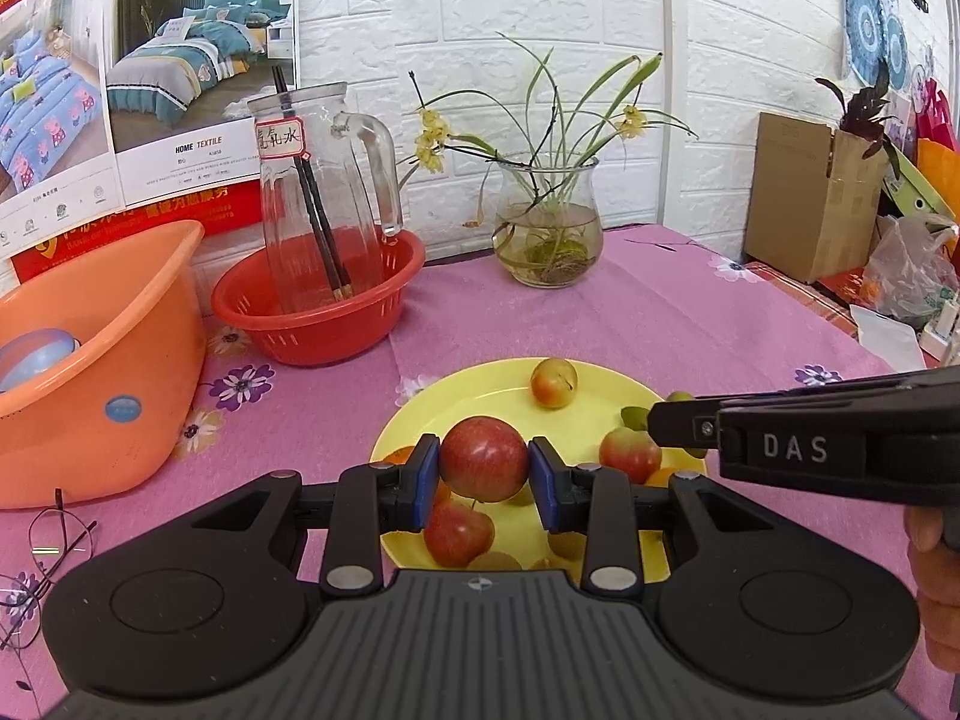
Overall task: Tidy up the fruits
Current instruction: 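Carry the red apple and yellow-green fruit over the yellow plate with both tools, then lower both fruits onto the yellow plate and open both tools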
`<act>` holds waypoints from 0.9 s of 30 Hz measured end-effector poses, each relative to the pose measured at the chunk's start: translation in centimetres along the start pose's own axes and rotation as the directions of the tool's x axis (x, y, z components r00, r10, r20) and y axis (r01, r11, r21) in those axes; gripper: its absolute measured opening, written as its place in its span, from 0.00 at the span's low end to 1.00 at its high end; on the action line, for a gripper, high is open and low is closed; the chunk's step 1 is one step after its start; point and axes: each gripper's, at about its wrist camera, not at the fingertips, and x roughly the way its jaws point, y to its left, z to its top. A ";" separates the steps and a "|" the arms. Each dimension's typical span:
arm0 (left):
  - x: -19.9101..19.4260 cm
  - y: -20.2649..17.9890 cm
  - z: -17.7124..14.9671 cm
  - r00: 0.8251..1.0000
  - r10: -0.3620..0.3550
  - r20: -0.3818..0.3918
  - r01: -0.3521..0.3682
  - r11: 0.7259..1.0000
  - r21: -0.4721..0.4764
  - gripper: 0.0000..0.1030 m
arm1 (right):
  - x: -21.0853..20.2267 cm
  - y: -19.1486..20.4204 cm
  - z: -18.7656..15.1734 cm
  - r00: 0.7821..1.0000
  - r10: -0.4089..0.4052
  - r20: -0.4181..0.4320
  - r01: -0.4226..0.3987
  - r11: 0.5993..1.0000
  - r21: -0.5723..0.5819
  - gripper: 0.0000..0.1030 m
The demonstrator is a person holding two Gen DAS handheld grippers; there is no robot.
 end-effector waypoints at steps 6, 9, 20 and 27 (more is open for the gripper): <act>1.7 0.4 0.7 1.000 -0.006 -0.010 0.006 1.000 -0.028 0.29 | 0.8 -0.6 0.5 1.000 -0.014 0.014 0.013 0.999 0.029 0.62; 2.6 0.4 1.0 1.000 -0.003 -0.013 0.002 0.999 -0.040 0.29 | 1.6 -0.9 0.4 0.999 -0.038 0.029 0.036 0.997 0.070 0.62; 5.5 1.5 1.7 0.999 -0.009 -0.049 0.003 0.993 -0.120 0.29 | 3.0 -1.7 0.8 0.999 -0.024 0.043 0.019 0.993 0.114 0.62; 6.7 1.6 1.4 0.998 0.001 -0.070 -0.010 0.993 -0.119 0.29 | 4.2 -2.0 0.7 0.999 -0.031 0.027 0.028 0.993 0.113 0.62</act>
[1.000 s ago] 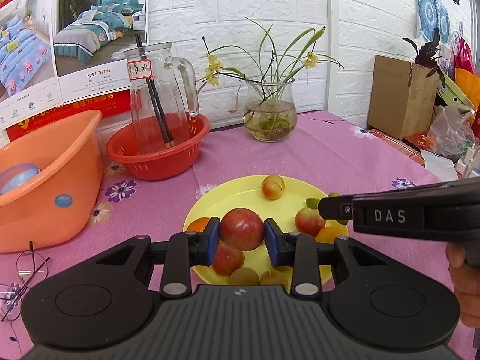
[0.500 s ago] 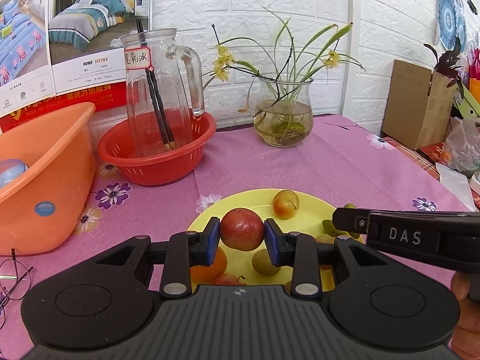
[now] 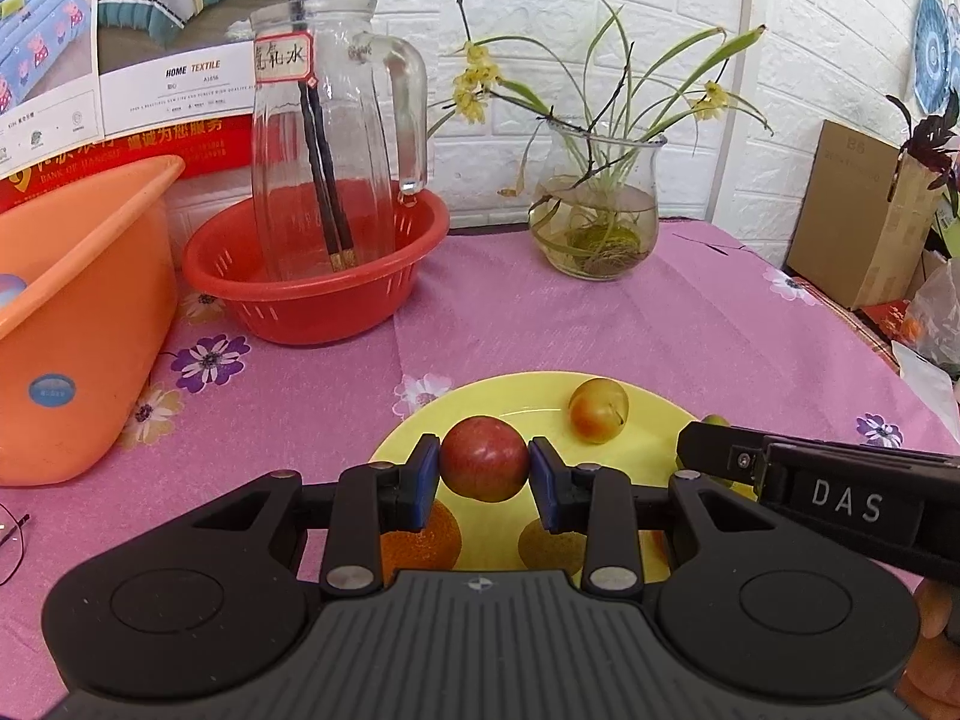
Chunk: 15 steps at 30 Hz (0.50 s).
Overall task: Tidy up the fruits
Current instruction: 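Lower both fruits onto the yellow plate and open both tools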
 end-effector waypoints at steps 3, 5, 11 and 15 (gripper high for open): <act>0.6 -0.2 0.0 1.000 0.007 -0.010 -0.007 1.000 -0.007 0.29 | 0.5 0.1 -0.1 1.000 -0.006 -0.004 0.006 1.000 -0.011 0.62; 0.8 -0.3 0.0 1.000 0.007 -0.013 -0.007 1.000 -0.005 0.29 | 0.8 0.1 -0.1 1.000 -0.011 -0.007 0.010 1.000 -0.013 0.62; 1.4 -0.5 -0.1 1.000 0.013 -0.022 -0.012 1.000 0.011 0.29 | 1.3 0.3 -0.1 1.000 -0.008 -0.009 0.008 1.000 -0.026 0.62; 1.5 -0.5 -0.1 1.000 0.015 -0.021 -0.015 1.000 0.024 0.29 | 1.7 0.4 -0.1 1.000 -0.010 -0.015 0.010 0.999 -0.032 0.62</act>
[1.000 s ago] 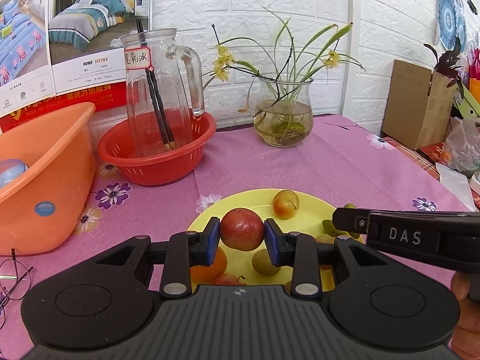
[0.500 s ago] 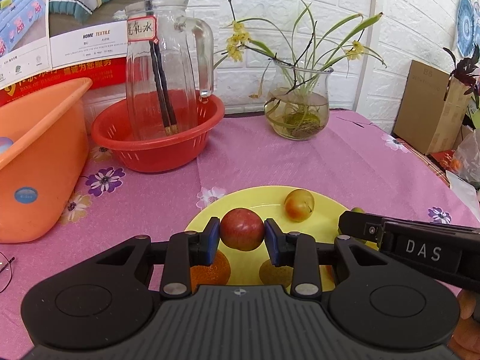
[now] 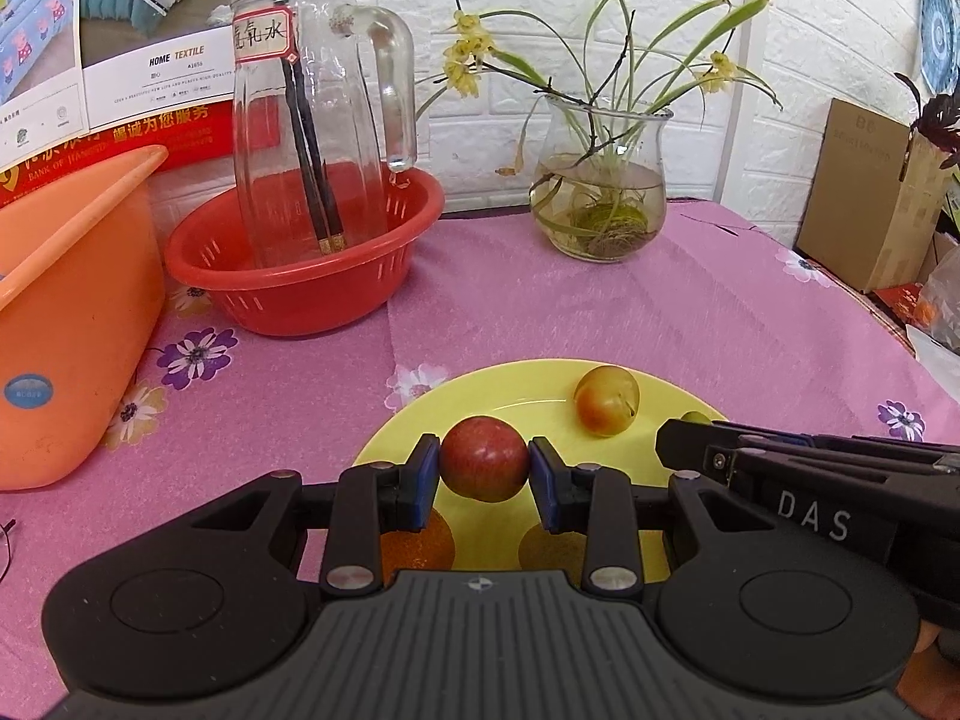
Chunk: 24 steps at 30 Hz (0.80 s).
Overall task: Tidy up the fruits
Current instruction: 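Lower both fruits onto the yellow plate and open both tools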
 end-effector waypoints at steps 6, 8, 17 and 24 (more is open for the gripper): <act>0.0 0.0 -0.1 1.000 -0.005 0.004 0.005 1.000 -0.001 0.31 | 0.2 -0.1 -0.1 1.000 -0.002 -0.007 0.002 1.000 0.005 0.62; -0.1 0.0 -0.1 1.000 -0.010 0.007 0.010 1.000 -0.006 0.31 | 0.0 -0.2 -0.1 1.000 -0.001 0.000 0.001 1.000 0.007 0.62; -1.3 0.6 0.2 0.999 -0.003 0.032 0.004 1.000 -0.026 0.32 | -1.1 -0.6 0.1 1.000 -0.009 0.026 0.008 1.000 0.021 0.62; -3.0 0.8 -0.1 0.998 -0.002 0.055 0.004 1.000 -0.025 0.32 | -2.4 -0.3 0.1 0.999 -0.005 0.037 0.004 1.000 0.017 0.62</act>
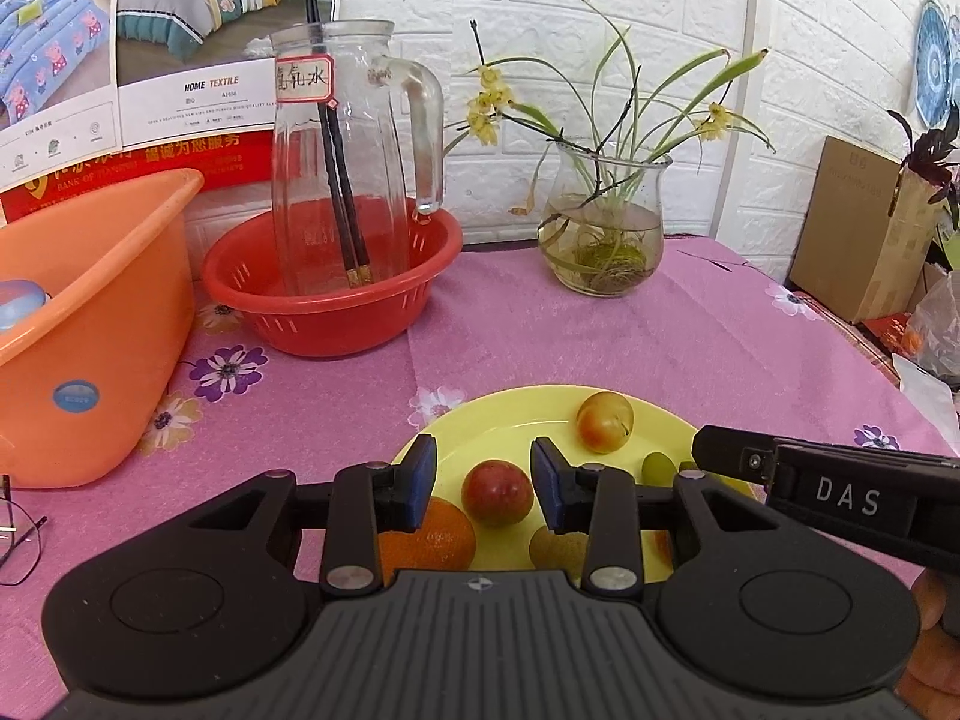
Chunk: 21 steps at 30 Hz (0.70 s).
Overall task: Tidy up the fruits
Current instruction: 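Lower both fruits onto the yellow plate and open both tools, then move both open tools back to the last two oranges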
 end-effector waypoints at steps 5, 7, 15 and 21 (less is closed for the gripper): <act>-1.9 -0.1 -0.4 1.000 0.006 0.023 -0.006 1.000 0.014 0.32 | -1.4 0.7 -0.2 1.000 -0.006 0.010 0.007 0.999 -0.036 0.62; -2.9 -0.2 -0.5 0.999 0.005 0.040 -0.006 1.000 0.017 0.33 | -2.3 1.1 -0.4 1.000 -0.014 0.020 0.016 0.998 -0.059 0.62; -8.1 -0.7 -1.7 0.994 0.002 0.105 -0.007 0.999 0.045 0.45 | -5.9 2.9 -1.9 0.999 -0.013 0.046 0.020 0.989 -0.147 0.62; -12.2 -0.6 -3.2 0.990 0.004 0.138 -0.012 0.998 0.057 0.50 | -8.9 4.6 -3.3 0.998 -0.007 0.062 0.019 0.978 -0.206 0.62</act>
